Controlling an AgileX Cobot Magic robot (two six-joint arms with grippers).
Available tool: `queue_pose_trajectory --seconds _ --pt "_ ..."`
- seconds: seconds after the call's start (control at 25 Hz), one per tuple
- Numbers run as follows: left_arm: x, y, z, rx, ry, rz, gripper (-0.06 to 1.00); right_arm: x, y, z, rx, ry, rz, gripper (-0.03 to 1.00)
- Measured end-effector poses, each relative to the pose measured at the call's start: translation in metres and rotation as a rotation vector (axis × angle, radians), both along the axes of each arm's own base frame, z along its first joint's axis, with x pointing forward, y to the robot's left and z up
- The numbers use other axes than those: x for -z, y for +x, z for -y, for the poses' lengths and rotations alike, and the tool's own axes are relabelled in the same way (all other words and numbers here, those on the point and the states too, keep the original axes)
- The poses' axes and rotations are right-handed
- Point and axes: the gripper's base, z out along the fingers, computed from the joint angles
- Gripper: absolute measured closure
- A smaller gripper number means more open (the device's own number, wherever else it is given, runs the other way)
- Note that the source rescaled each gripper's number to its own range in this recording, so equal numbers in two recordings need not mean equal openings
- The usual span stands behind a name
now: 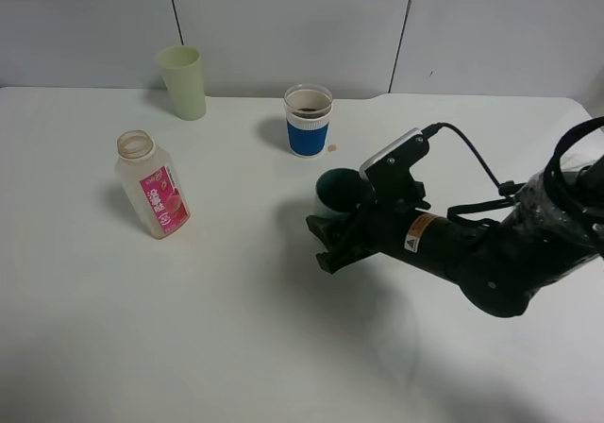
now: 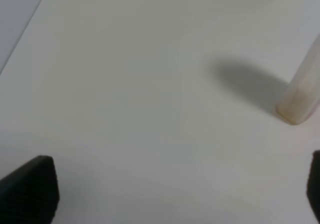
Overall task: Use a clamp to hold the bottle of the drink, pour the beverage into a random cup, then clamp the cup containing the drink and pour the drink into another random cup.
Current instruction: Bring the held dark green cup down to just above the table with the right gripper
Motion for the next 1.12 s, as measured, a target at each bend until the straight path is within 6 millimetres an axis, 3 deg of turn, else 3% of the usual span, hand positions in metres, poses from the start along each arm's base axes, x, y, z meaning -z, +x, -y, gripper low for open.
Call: queue_pose_trajectory --seconds 1.12 --pt "0.000 0.000 0.000 0.000 0.000 0.000 -0.06 0.010 0.000 -0.001 -0.045 -0.013 0.038 0.97"
